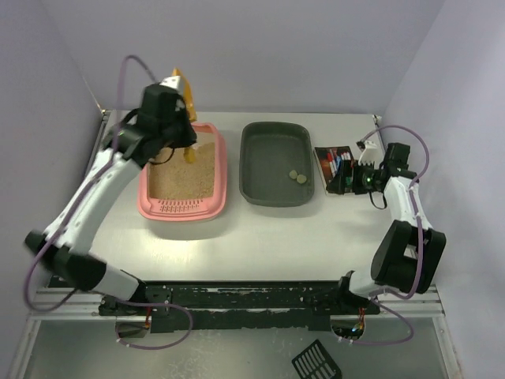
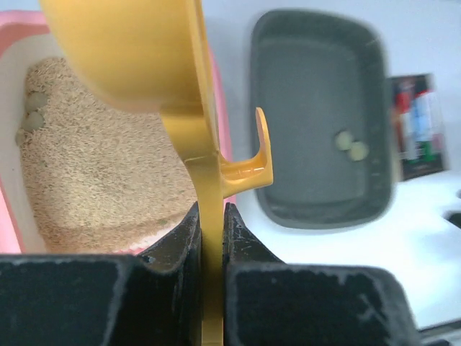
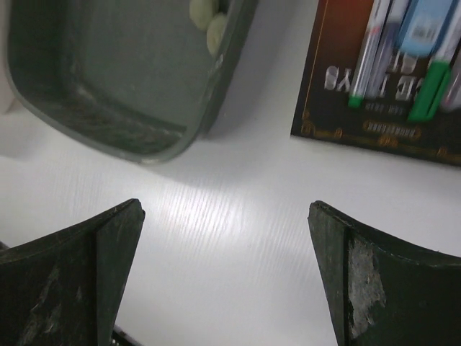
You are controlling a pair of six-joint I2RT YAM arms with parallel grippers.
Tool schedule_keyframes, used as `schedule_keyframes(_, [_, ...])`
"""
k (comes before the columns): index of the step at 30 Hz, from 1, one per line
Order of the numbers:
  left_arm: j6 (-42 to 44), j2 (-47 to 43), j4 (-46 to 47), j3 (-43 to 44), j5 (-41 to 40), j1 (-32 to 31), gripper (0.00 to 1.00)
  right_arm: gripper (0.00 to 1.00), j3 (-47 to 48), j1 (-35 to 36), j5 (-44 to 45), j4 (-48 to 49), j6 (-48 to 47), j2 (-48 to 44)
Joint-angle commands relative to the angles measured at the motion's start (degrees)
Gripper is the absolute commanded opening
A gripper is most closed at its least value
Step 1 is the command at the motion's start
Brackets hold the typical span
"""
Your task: Clean the litter box
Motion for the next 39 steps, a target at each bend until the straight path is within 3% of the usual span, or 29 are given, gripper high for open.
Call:
schedule_keyframes(1, [-7.2,-8.58,7.47,-9.61,14.19,2.31,0.07,1.0,8.88,1.3,-3.89,1.02,0.32,4.43])
schedule_keyframes(4, [-8.39,-10.87,5.42,-12.78,14.62,4.15,0.07,1.0,14.01,4.67,-1.12,1.52,0.75,7.23])
schedule_keyframes(9, [-4.77,-9.23,-3.93,-13.94,7.51,5.57,0.07,1.0,20.34,14.62,5.69,4.18,2.67,11.88])
schedule_keyframes(13, [-2.03,-8.34,-4.26,-17.39,9.18,7.53,0.07,1.0,28.13,24.08,11.83,5.82,6.2,19.14])
schedule_keyframes(17, [-1.24,-9.1,3.16,-24.75,22.79,14.24,0.07,1.0,43.8,29.99,16.01,0.77,9.37,31.47])
schedule_keyframes(20, [-3.13,-9.96,9.98,-30.77,32.31,19.51,0.07,1.0,57.09,31.48,13.14,-1.52,14.05,40.72])
schedule_keyframes(25, [-4.75,-7.17,14.7,-33.27,38.08,24.21,0.07,1.0,71.67,36.54,15.13,-1.49,15.78,50.81])
schedule_keyframes(29, [-10.98,-3.27,23.27,-35.68,45.65,25.41,0.07,1.0,75.73,41.53,21.33,1.73,14.32,54.48])
schedule_keyframes(33, [-17.76,1.83,30.16,-36.87,50.72,25.46,0.07,1.0,71.54,44.25,24.91,10.23,15.73,53.52])
schedule_keyframes(36, [-17.49,5.29,26.59,-34.01,49.34,25.42,0.07,1.0,70.5,45.05,26.13,14.11,16.88,53.82])
schedule_keyframes(39, [-14.46,7.75,17.64,-28.71,42.78,25.42,0.07,1.0,74.55,45.6,28.3,13.07,17.73,56.74])
